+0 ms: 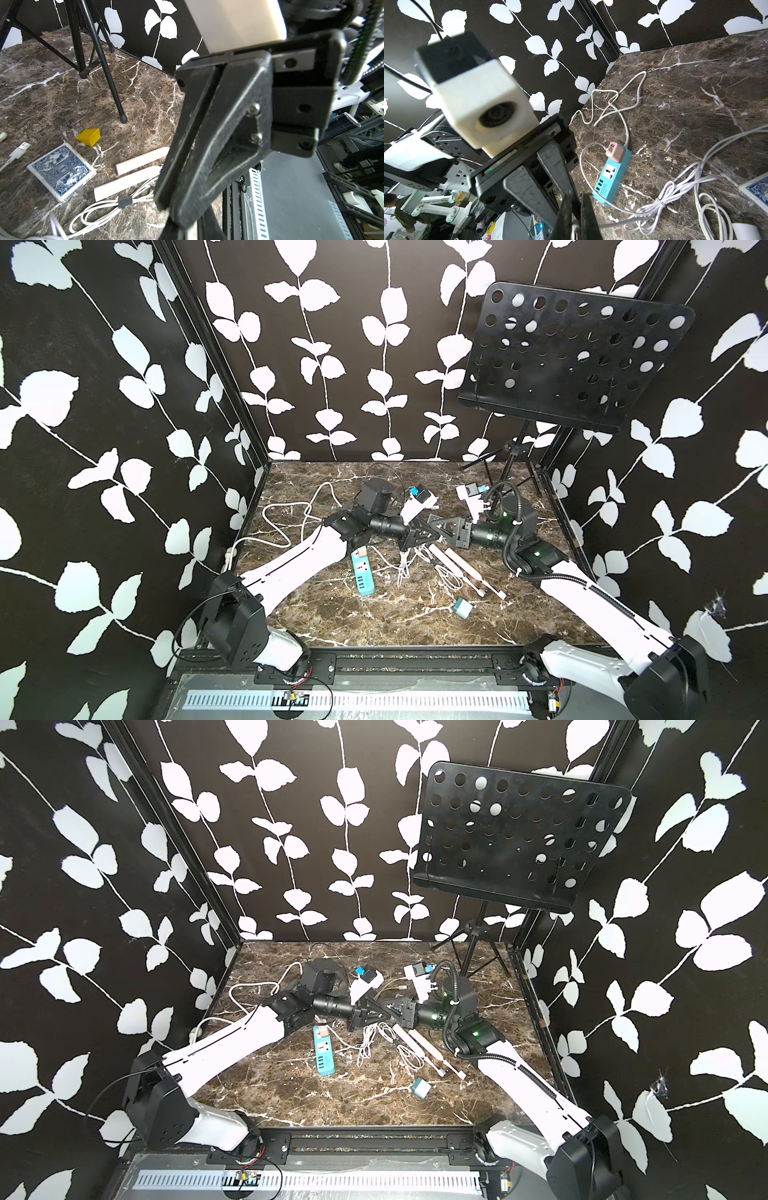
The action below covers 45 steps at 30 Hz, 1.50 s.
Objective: Charge the electric toothbrush
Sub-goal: Pick up the charging cable from the center of the board, then pick up the electric toothbrush from the center of the board.
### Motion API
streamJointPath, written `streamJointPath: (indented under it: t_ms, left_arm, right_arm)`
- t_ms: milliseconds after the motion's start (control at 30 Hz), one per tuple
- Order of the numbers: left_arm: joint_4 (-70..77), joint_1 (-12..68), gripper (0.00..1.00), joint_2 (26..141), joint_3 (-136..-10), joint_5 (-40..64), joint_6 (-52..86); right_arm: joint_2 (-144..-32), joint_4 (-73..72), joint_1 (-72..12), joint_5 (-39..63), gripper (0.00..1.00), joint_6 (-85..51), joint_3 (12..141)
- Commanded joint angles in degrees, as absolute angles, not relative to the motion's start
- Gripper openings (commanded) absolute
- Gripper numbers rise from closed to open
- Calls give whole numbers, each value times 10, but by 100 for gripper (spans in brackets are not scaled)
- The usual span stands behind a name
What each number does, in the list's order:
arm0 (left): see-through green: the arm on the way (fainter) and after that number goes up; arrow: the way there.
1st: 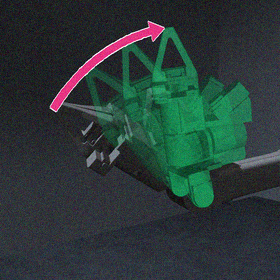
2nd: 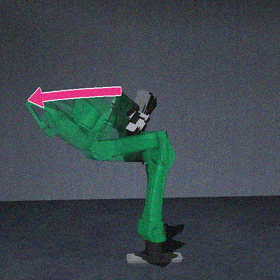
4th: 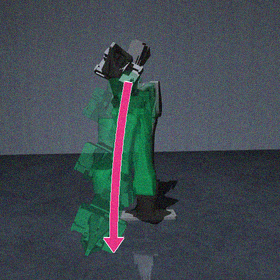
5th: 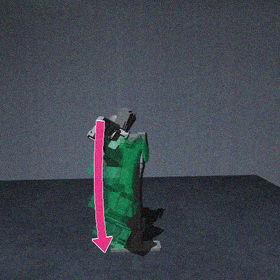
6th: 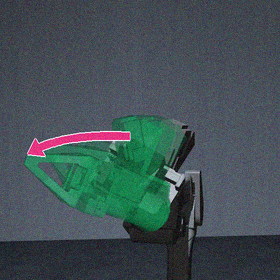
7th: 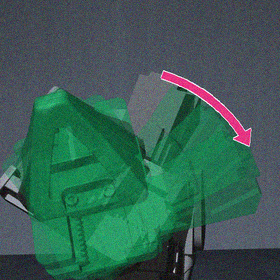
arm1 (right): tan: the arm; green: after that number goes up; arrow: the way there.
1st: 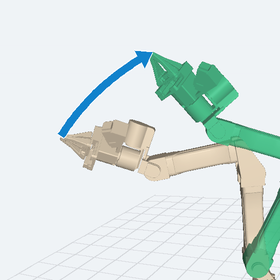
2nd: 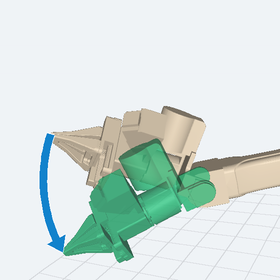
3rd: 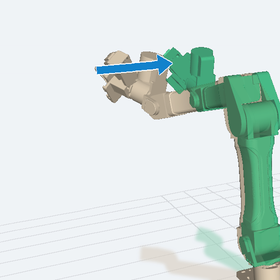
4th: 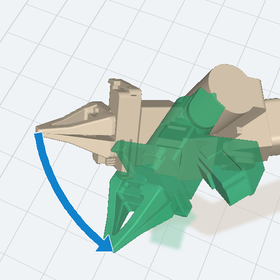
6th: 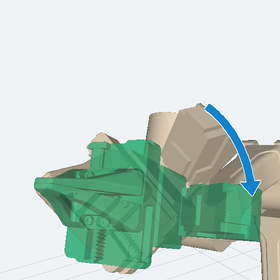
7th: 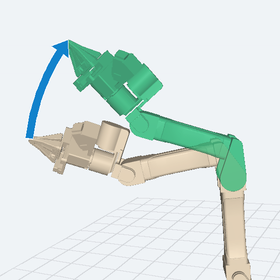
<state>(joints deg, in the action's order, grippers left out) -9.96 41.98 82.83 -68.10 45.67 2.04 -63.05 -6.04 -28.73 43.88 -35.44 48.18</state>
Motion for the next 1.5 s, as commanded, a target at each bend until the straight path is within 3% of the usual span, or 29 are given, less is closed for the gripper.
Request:
streamJointPath:
  t_ms: [0, 67, 233, 333, 467, 667, 1100, 1467]
  left_arm:
    - [-52, 419, 0, 824, -680, 463, 34]
    - [-68, 418, 0, 824, -681, 446, 34]
    - [-134, 418, 0, 803, -677, 351, 36]
    - [-183, 420, 0, 784, -680, 299, 43]
    - [-221, 421, 0, 772, -667, 253, 43]
    - [-233, 420, 0, 791, -650, 236, 27]
    - [-223, 421, 0, 806, -648, 257, 12]
    - [-229, 421, 0, 803, -640, 258, 2]
  right_arm:
    - [-635, -69, -288, 454, 0, -341, 472]
    - [-635, -65, -289, 453, 0, -340, 475]
    - [-620, 14, -287, 381, 42, -343, 508]
    - [-616, 127, -283, 253, 49, -382, 546]
    - [-620, 217, -283, 91, 51, -531, 535]
    - [-647, 284, -310, -43, 50, -709, 489]
    - [-795, 237, -344, -126, 57, -924, 473]
    - [-829, 233, -359, -129, 64, -1027, 464]
